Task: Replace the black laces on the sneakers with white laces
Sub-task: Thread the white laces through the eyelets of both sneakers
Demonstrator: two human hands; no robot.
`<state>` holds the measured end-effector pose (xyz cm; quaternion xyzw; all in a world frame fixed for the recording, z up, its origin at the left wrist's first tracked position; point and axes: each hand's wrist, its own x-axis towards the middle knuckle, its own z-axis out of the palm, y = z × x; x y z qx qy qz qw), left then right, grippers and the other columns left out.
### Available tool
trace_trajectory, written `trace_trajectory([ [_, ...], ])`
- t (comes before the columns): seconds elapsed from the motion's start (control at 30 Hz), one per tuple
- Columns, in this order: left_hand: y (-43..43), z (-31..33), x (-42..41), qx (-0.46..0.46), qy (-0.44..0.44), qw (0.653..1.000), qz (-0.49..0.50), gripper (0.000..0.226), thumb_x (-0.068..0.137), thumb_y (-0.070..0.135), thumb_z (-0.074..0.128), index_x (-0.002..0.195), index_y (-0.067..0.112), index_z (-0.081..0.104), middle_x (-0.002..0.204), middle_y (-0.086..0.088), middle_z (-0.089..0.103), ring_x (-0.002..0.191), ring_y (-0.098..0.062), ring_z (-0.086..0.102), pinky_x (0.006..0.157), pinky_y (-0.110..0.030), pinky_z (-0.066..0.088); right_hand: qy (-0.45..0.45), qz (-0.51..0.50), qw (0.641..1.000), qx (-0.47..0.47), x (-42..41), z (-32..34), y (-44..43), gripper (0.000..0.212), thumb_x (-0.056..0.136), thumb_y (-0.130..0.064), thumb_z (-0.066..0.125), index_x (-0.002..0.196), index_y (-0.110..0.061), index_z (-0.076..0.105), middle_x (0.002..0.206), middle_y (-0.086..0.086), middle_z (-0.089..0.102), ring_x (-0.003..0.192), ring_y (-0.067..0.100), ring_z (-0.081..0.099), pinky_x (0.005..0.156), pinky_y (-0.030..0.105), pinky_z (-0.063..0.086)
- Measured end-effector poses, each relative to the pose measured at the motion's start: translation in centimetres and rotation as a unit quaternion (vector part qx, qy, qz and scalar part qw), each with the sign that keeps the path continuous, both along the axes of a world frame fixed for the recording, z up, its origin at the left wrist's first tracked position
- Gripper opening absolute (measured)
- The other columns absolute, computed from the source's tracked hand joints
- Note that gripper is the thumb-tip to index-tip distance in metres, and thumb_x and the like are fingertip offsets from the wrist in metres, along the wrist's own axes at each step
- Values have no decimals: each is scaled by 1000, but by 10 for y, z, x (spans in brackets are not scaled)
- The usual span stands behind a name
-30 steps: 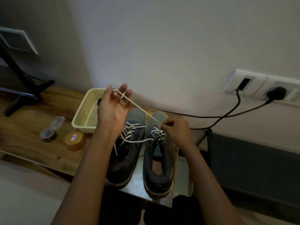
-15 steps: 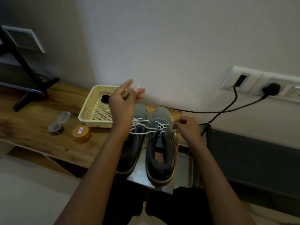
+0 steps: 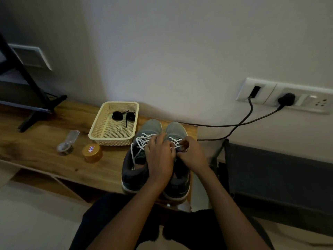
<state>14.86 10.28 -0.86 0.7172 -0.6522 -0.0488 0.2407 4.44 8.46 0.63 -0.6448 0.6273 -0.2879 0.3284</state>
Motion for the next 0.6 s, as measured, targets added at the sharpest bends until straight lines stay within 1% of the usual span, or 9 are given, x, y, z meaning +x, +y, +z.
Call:
trace_trajectory([
  [0.07, -1, -2, -3, -1, -27, 1000, -16, 29, 96, 29, 48, 120, 19, 60, 145, 4, 41, 139, -19, 25, 106, -39, 25, 1, -6, 1000, -9, 0, -2, 1, 24, 78, -8, 66, 91, -18, 49, 77, -5, 55, 78, 16, 55, 69, 30, 46],
  [0.17, -1, -3, -5, 7, -39, 999, -33, 31, 96, 27, 48, 124, 17, 58, 146, 3, 41, 141, -20, 23, 107, -40, 23, 31, -7, 999, -24, -1, -2, 2, 20, 83, -9, 62, 97, -17, 51, 82, -6, 54, 79, 12, 52, 67, 25, 40],
  [0.23, -2, -5, -5, 12, -32, 999, -37, 28, 95, 26, 50, 120, 17, 60, 146, 4, 40, 141, -20, 21, 108, -41, 21, 37, -11, 999, -26, -2, -4, 3, 19, 85, -8, 60, 99, -16, 50, 85, -5, 54, 80, 12, 51, 67, 25, 39],
  [0.3, -4, -8, -4, 2, 1, 999, -42, 20, 92, 23, 56, 107, 16, 67, 143, 4, 43, 140, -21, 23, 108, -41, 18, 34, -21, 999, -22, -2, -5, 2, 19, 86, -7, 57, 96, -18, 46, 86, -4, 53, 81, 14, 51, 67, 25, 40],
  [0.37, -4, -10, -5, -11, 36, 999, -37, 14, 90, 21, 59, 96, 15, 70, 140, 5, 47, 138, -22, 25, 105, -38, 14, 11, -37, 999, -8, -3, -8, 0, 21, 86, -4, 56, 94, -18, 42, 85, -2, 54, 81, 17, 52, 66, 27, 41],
  [0.43, -4, -10, -6, -18, 54, 998, -28, 13, 89, 21, 60, 91, 16, 71, 138, 6, 49, 137, -22, 26, 103, -35, 10, -26, -58, 998, 14, -5, -10, -3, 22, 84, -2, 56, 92, -16, 42, 82, 1, 55, 78, 19, 54, 67, 33, 44],
  [0.5, -4, -10, -7, -6, 44, 999, -21, 14, 90, 24, 59, 93, 18, 71, 140, 9, 47, 138, -21, 23, 101, -34, 8, -61, -78, 995, 32, -6, -12, -4, 23, 82, 0, 56, 90, -16, 42, 78, 2, 54, 76, 21, 54, 68, 39, 48],
  [0.53, -5, -10, -7, 1, 38, 999, -19, 15, 91, 25, 58, 94, 19, 71, 141, 10, 45, 138, -20, 22, 101, -34, 7, -77, -86, 993, 37, -7, -13, -5, 24, 82, 1, 56, 88, -16, 41, 77, 3, 53, 75, 21, 53, 68, 40, 48],
  [0.6, -7, -11, -8, 11, 38, 999, -16, 16, 91, 27, 57, 95, 21, 71, 142, 11, 44, 138, -20, 20, 101, -34, 7, -97, -101, 989, 44, -7, -15, -6, 27, 80, 2, 55, 83, -19, 39, 76, 3, 51, 73, 21, 51, 65, 37, 45],
])
